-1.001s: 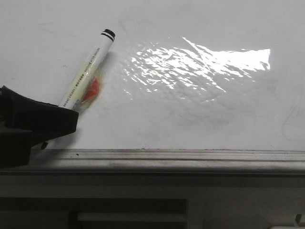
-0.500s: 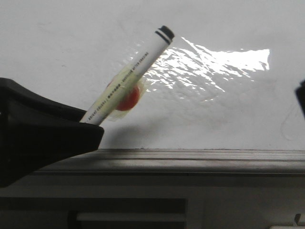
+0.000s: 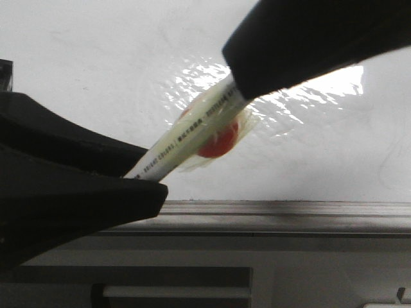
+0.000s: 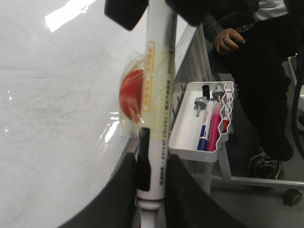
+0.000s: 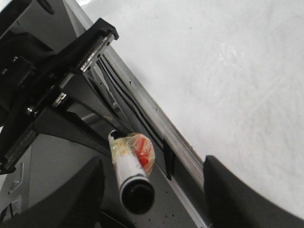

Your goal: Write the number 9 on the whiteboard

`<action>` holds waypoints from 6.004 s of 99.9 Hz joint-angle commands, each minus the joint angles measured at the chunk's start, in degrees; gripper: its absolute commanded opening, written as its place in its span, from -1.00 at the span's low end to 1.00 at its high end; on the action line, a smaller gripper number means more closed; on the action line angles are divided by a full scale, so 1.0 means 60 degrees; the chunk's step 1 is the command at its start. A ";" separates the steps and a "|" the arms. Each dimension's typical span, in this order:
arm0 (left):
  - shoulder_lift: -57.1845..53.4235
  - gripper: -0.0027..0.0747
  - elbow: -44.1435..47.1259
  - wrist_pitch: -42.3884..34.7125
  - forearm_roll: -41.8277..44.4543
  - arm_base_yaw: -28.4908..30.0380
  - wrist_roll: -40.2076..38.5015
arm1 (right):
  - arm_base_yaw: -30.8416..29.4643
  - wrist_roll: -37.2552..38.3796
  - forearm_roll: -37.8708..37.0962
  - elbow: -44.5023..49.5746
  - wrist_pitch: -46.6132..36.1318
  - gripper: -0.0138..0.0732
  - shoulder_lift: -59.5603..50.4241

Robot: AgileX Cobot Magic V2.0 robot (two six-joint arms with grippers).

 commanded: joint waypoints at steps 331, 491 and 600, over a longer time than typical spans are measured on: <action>-0.3328 -0.30 -0.0270 0.0725 -0.3770 0.0151 0.0372 | -0.2083 0.0826 0.0324 -0.2083 0.0971 -0.79 0.1437; -0.1215 -0.44 -0.0271 0.0231 -0.2558 -0.0731 0.0280 | -0.0191 0.0826 0.2463 -0.2083 0.0620 -0.79 0.1410; -0.1215 -0.98 -0.0271 0.0048 -0.9405 -0.0731 0.0134 | -0.0191 0.0703 0.2240 -0.2063 0.0609 0.45 0.1410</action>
